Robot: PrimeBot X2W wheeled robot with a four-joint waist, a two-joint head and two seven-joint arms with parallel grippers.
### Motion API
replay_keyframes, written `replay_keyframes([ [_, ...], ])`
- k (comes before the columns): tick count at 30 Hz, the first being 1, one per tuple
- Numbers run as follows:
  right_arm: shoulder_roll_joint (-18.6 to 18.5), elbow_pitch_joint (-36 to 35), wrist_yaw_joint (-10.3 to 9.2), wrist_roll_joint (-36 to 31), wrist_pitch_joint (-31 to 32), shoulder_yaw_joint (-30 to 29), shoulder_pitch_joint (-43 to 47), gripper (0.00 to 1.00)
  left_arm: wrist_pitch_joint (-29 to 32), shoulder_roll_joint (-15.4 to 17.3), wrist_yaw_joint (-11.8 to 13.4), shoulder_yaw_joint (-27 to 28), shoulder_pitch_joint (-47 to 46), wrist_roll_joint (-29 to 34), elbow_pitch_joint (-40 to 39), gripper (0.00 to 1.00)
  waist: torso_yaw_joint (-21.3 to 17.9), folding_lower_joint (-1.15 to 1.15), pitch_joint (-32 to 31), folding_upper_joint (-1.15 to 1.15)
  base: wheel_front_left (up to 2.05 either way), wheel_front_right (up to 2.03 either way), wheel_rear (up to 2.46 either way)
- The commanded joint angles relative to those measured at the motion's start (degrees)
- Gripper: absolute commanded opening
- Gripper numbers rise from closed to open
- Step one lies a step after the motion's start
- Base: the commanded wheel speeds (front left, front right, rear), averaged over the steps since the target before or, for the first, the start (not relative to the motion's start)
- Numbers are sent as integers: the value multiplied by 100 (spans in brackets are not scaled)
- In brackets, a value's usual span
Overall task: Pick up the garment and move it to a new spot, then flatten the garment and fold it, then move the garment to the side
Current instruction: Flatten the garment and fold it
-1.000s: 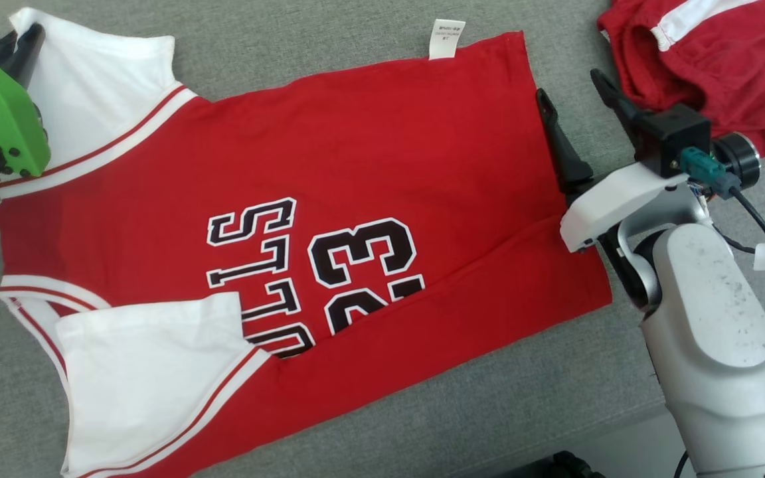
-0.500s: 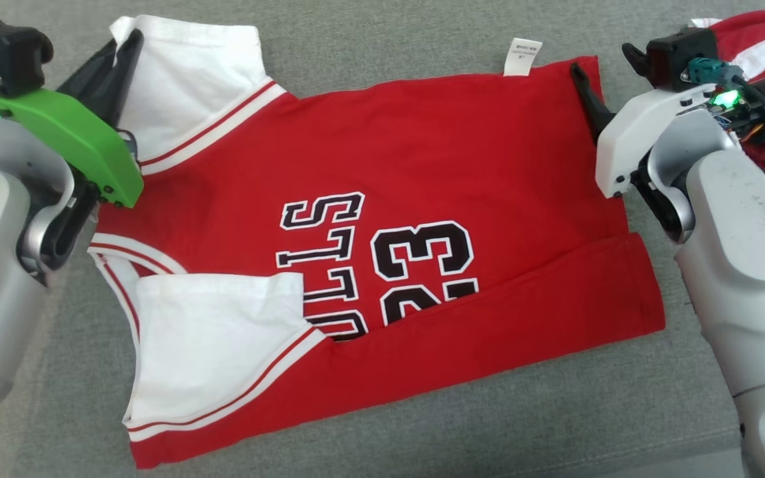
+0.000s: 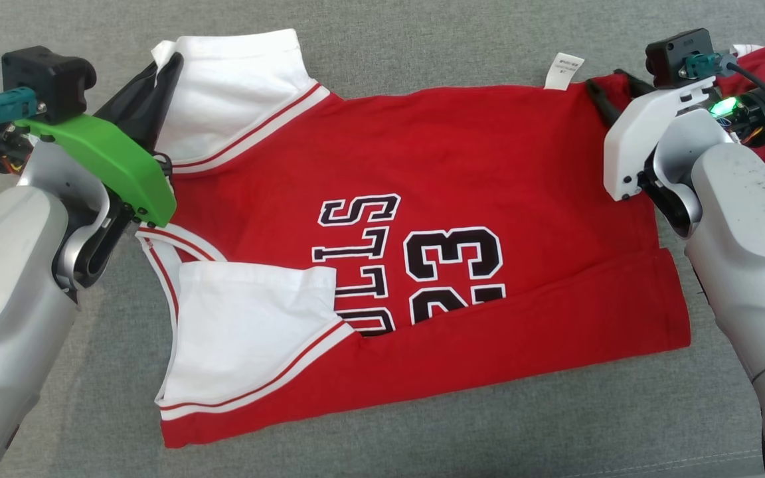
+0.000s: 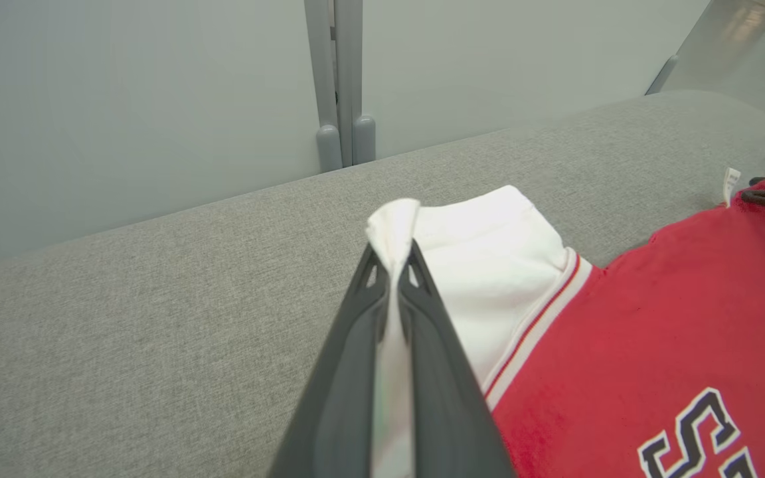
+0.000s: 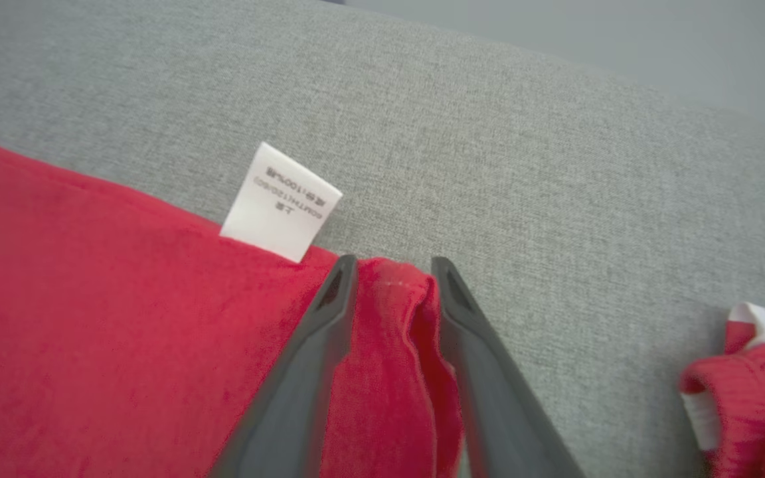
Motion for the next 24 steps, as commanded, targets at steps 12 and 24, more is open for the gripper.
replay_keyframes([
  [12, -160, 175, -10, 364, -1002, 234, 463, 0, -572, 201, 8, -35, 778, -210, -223, 0, 2, 0, -623, 0, 0, 0, 0],
  [24, -414, -808, -10, 632, -1556, 199, 2215, 0, -1321, 277, 587, 21, 2807, -540, -1242, 0, 89, 0, -1418, 0, 0, 0, 0],
])
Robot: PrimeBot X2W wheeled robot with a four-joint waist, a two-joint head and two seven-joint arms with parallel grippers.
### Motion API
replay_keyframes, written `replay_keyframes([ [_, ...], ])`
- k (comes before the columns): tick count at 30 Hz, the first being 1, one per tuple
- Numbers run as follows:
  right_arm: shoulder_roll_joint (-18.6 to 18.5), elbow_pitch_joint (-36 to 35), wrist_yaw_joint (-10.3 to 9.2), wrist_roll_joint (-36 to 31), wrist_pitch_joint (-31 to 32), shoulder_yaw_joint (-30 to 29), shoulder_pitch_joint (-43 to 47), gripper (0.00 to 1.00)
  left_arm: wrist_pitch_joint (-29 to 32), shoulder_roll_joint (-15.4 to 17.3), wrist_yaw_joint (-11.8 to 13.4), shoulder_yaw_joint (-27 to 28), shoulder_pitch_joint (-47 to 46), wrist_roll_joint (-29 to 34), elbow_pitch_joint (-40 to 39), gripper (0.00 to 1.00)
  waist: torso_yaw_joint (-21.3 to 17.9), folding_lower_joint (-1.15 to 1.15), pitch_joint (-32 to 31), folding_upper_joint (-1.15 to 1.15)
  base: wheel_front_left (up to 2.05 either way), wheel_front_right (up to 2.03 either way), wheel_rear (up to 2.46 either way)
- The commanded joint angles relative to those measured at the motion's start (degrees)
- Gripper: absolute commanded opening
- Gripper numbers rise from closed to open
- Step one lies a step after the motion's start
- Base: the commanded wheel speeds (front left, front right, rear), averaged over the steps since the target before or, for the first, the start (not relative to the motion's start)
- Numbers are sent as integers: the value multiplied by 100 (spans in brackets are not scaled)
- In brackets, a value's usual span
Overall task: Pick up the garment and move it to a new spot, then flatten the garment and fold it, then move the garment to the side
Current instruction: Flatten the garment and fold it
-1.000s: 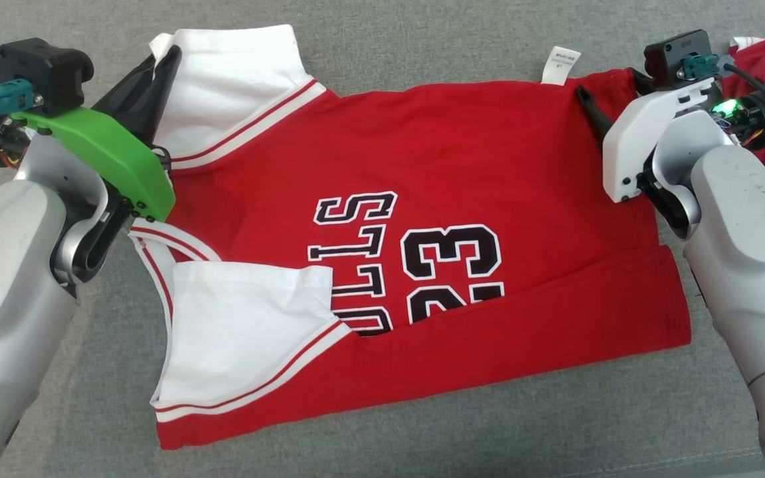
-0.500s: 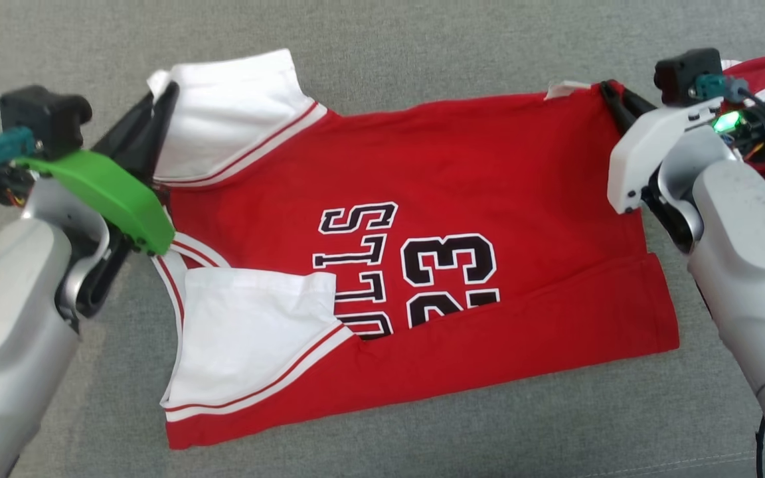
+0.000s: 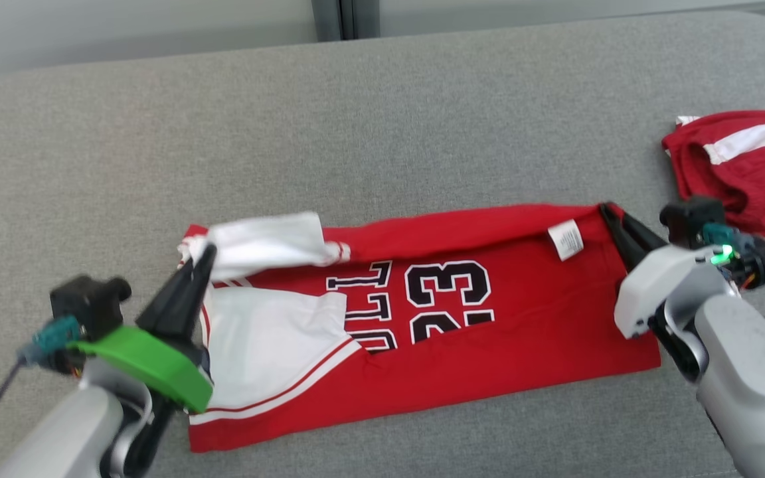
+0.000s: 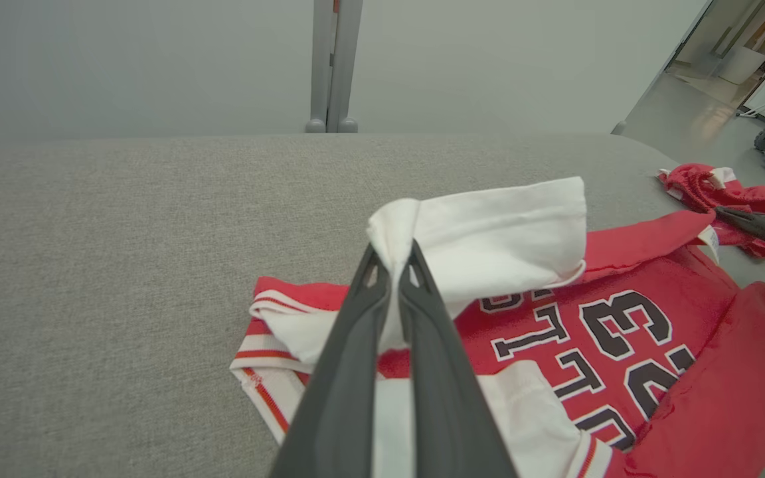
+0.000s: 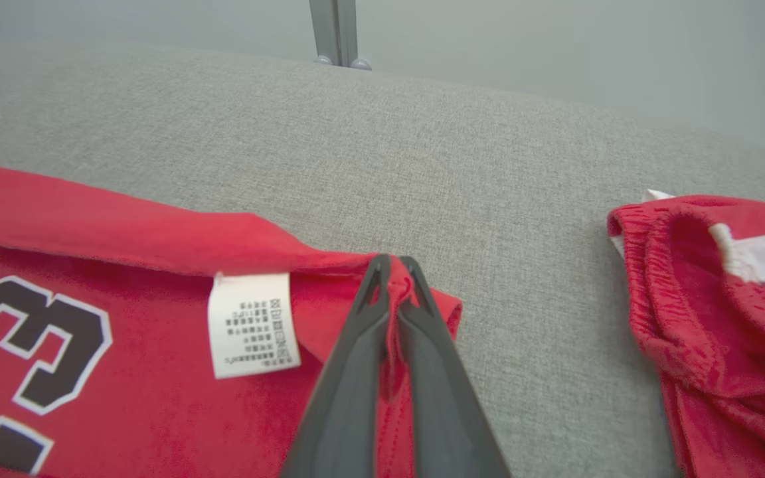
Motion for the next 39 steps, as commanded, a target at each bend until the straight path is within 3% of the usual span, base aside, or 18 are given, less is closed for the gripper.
replay_keyframes([
  [1, -1, -98, -10, -7, -26, -91, 237, 0, -63, -26, 58, 19, 244, -59, -60, 0, 43, 0, -233, 0, 0, 0, 0],
  [3, 46, -223, -10, -39, 6, -221, 493, 0, -113, -83, 104, 14, 518, -105, -93, 4, 41, 0, -307, 0, 0, 0, 0],
  [5, 90, -313, -10, -110, 21, -352, 710, 0, -155, -157, 112, 4, 746, -131, -71, 33, 31, 0, -376, 0, 0, 0, 0],
  [6, 111, -351, -10, -163, 27, -414, 814, 17, -178, -204, 105, 0, 847, -120, -43, 50, 26, 0, -416, 0, 0, 0, 0],
  [7, 122, -379, -10, -232, 26, -477, 884, 33, -197, -249, 108, 5, 930, -112, -17, 96, 21, 0, -443, 0, 0, 0, 0],
  [8, 157, -419, -10, -295, -8, -570, 964, 45, -202, -285, 115, -4, 1028, -65, 18, 100, 14, 0, -482, 0, 0, 0, 0],
  [9, 202, -451, -10, -341, -33, -646, 1035, 100, -208, -320, 124, 0, 1101, -34, 44, 100, 10, 0, -511, 0, 0, 0, 0],
  [16, 478, -745, -10, -672, -47, -1283, 1614, 100, -244, -697, 237, 592, 1852, 219, -115, 100, 46, 0, -750, 0, 0, 0, 0],
  [24, 773, -1156, -10, -1009, 139, -2003, 2081, 100, -242, -1131, 355, 1566, 2471, 1060, -450, 100, 202, 0, -917, 0, 0, 0, 0],
  [31, 1047, -1202, -10, -1313, 283, -2397, 1969, 100, -242, -1649, 294, 2223, 2599, 1553, -505, 100, 361, 0, -875, 0, 0, 0, 0],
  [39, 1318, -568, -10, -1696, 116, -2921, 1565, 100, -243, -1912, 18, 2573, 2569, 1955, -306, 100, 571, 0, -687, 0, 0, 0, 0],
])
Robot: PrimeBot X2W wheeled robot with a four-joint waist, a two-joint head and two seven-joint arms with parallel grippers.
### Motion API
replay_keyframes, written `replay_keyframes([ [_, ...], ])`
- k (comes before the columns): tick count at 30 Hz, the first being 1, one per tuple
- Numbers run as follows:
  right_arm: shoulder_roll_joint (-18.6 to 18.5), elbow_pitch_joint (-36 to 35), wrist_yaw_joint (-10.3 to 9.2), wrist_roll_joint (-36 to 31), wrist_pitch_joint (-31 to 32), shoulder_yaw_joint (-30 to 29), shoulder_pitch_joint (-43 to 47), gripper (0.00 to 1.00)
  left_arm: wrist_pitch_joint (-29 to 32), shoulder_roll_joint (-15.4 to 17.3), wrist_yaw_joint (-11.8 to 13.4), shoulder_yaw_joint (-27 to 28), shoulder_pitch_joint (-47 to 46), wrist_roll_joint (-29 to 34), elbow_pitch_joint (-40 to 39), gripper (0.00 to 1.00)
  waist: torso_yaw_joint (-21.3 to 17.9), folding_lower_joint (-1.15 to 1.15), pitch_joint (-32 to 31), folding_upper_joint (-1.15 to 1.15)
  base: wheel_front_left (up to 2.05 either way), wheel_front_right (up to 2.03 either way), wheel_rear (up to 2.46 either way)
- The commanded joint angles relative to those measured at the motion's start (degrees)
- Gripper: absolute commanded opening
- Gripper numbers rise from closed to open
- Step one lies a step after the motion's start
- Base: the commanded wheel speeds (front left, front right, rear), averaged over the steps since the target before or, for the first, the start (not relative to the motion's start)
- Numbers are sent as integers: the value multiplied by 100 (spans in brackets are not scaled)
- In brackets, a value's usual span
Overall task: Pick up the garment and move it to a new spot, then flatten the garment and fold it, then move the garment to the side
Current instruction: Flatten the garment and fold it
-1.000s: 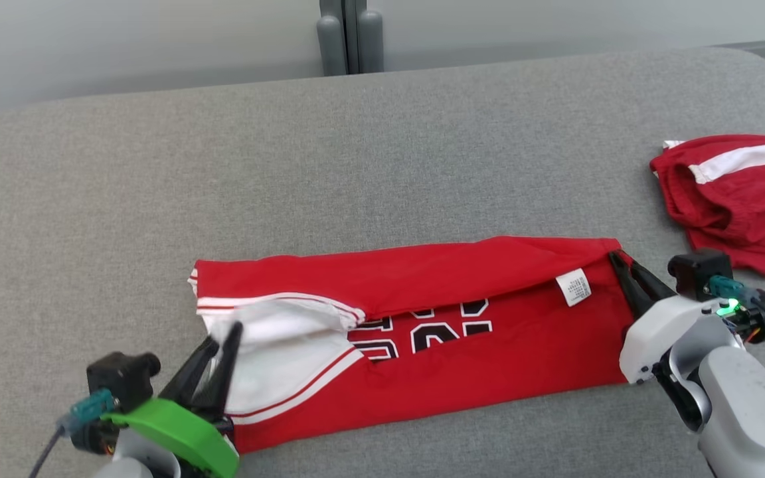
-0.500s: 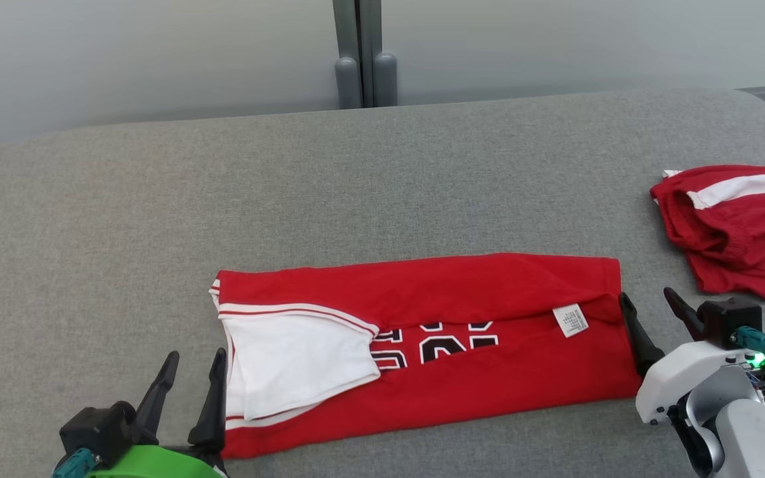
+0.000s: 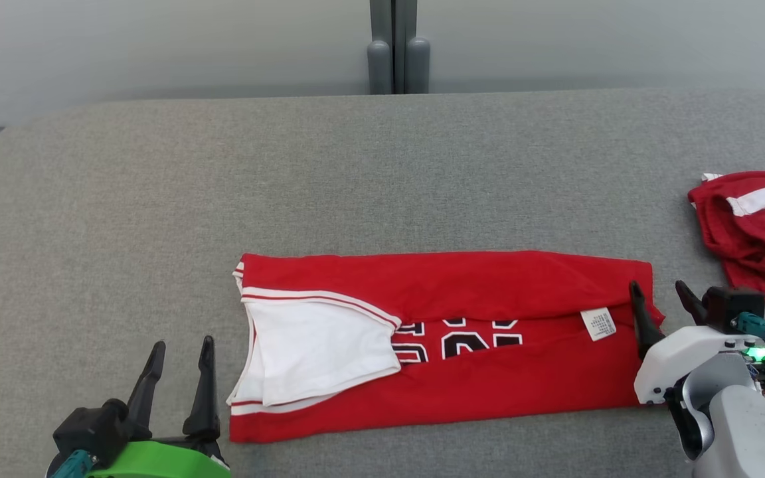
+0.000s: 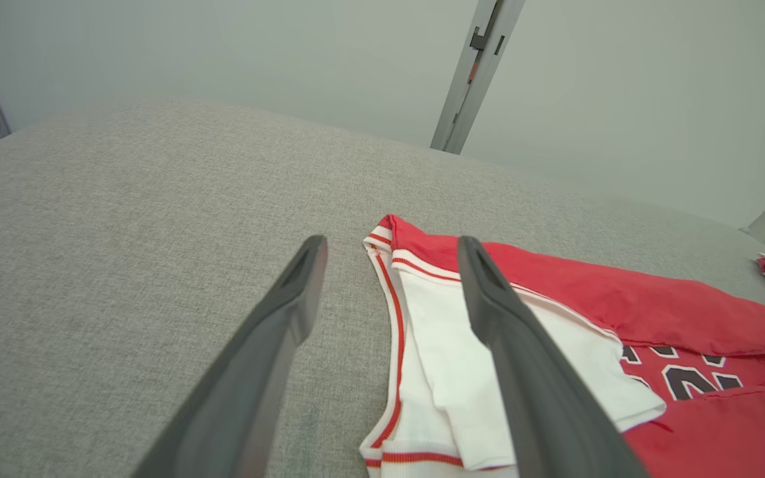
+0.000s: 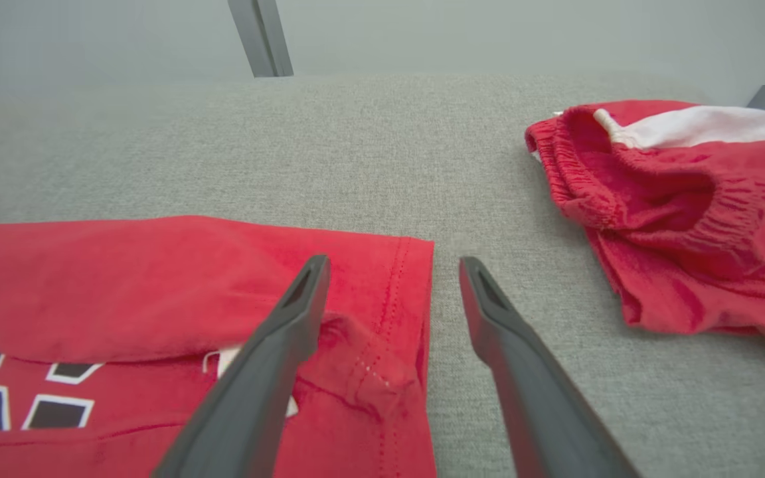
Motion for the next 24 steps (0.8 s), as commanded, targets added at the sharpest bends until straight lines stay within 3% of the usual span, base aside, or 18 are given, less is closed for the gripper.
replay_keyframes([
  [1, 10, 125, -10, -102, -67, -80, -52, 100, -15, -23, -48, 60, 19, 48, 40, 100, 92, 0, 63, 0, 0, 0, 0],
  [9, 110, 811, -10, -703, -465, -480, 139, 100, -15, -185, -209, 224, 47, 299, 173, 100, 259, 0, 69, 0, 0, 0, 0],
  [14, 136, 1154, -10, -724, -597, -491, 163, 100, -15, -317, -284, 262, 87, 395, 235, 100, 253, 0, 92, 0, 0, 0, 0],
  [17, 148, 1430, -9, -588, -640, -288, 14, 8, -15, -386, -342, 273, 25, 474, 286, 100, 206, 0, 112, 0, 0, 0, 0],
  [18, 148, 1482, -8, -582, -646, -258, -38, 0, -14, -407, -354, 274, 9, 501, 296, 100, 190, 0, 112, 0, 0, 0, 0],
  [24, 124, 1636, -11, -636, -720, -255, -348, 0, -14, -518, -411, 311, -2, 634, 347, 100, 47, 0, 41, 0, 0, 0, 0],
])
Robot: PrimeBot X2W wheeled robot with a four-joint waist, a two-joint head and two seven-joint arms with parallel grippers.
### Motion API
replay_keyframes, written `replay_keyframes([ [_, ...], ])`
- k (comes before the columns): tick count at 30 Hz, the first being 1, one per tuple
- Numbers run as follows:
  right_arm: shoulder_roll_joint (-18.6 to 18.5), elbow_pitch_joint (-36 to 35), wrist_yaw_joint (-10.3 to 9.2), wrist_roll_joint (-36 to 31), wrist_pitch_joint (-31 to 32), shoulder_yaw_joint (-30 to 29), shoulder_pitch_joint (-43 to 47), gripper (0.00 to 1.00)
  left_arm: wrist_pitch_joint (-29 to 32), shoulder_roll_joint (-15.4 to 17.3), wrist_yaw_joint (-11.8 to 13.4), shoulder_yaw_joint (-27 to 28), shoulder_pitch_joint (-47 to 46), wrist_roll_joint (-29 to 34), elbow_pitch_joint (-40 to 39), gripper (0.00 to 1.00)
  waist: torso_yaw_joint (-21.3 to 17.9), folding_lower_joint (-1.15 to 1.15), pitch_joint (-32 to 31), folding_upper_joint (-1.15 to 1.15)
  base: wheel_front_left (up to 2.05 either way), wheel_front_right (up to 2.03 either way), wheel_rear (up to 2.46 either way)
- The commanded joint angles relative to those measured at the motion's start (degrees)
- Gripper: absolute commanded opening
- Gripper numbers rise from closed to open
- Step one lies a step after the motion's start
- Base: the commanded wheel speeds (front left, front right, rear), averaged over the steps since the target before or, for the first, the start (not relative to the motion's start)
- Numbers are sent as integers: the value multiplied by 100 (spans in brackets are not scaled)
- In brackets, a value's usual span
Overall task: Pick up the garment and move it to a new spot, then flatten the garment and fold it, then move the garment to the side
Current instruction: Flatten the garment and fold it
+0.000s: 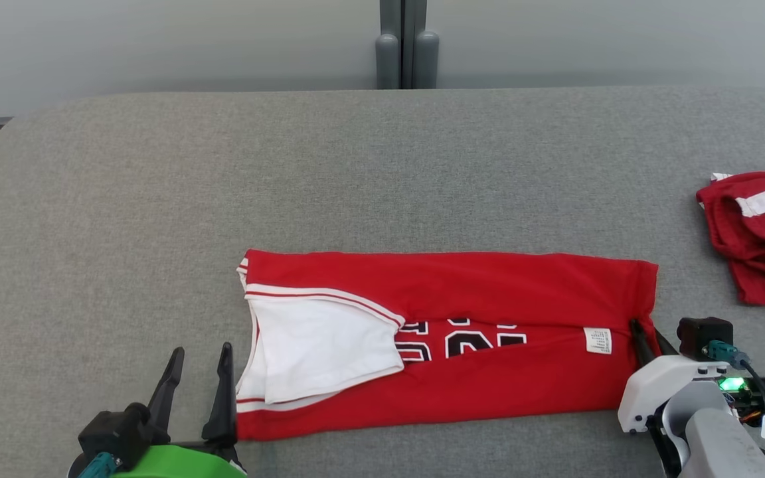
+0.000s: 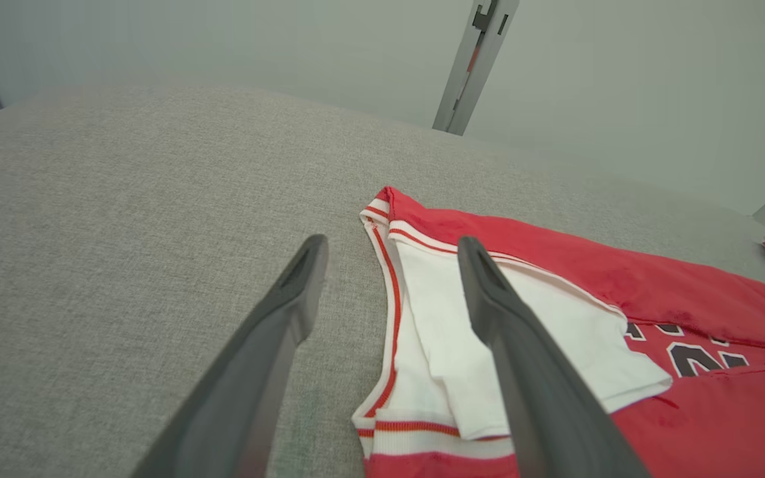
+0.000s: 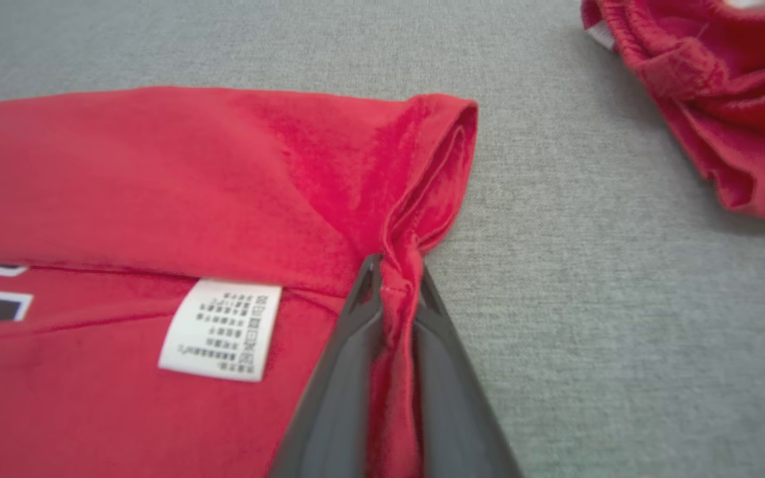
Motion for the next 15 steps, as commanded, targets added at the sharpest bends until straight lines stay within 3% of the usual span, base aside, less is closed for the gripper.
replay_keyframes([
  [1, -46, 17, -12, -63, -23, -99, -87, 0, -15, -46, -39, 28, 29, 100, 11, 100, -124, 0, -82, 0, 0, 0, 0],
  [15, -233, -1217, -12, 54, 481, -631, 449, 0, -15, -320, -146, -77, 141, 262, 135, 100, -736, 0, -373, 0, 0, 0, 0],
])
